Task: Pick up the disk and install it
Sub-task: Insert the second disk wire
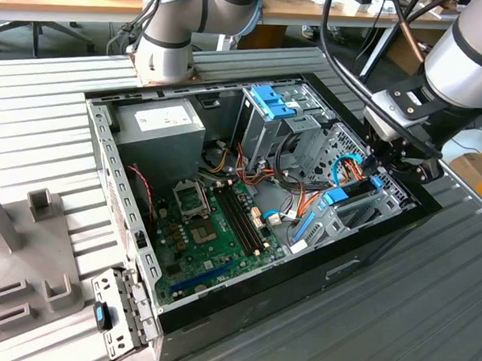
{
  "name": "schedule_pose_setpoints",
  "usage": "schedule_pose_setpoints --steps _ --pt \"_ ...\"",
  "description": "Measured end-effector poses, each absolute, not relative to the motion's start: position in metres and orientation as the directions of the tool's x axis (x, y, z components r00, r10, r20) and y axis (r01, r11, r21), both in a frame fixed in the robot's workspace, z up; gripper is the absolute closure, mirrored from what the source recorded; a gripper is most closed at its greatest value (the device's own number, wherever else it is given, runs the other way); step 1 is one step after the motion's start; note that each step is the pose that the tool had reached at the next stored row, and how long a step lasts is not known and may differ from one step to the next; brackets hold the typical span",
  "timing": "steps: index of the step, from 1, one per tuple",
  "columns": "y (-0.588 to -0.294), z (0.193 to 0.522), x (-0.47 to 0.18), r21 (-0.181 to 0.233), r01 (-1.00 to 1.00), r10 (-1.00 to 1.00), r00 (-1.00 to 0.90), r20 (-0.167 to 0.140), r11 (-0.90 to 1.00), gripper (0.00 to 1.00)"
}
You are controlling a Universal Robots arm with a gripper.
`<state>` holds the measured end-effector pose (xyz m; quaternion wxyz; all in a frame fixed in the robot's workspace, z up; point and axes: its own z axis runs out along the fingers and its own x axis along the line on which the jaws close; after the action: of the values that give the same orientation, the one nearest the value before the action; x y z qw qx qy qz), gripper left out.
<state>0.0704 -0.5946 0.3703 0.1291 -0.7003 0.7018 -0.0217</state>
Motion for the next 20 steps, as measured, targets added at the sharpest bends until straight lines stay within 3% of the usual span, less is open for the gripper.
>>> schedule_pose_setpoints --steps 20 --pt "-0.5946 0.3613 0.0684 -0.212 -0.977 -0.988 0.015 -0.151 0.018 0.84"
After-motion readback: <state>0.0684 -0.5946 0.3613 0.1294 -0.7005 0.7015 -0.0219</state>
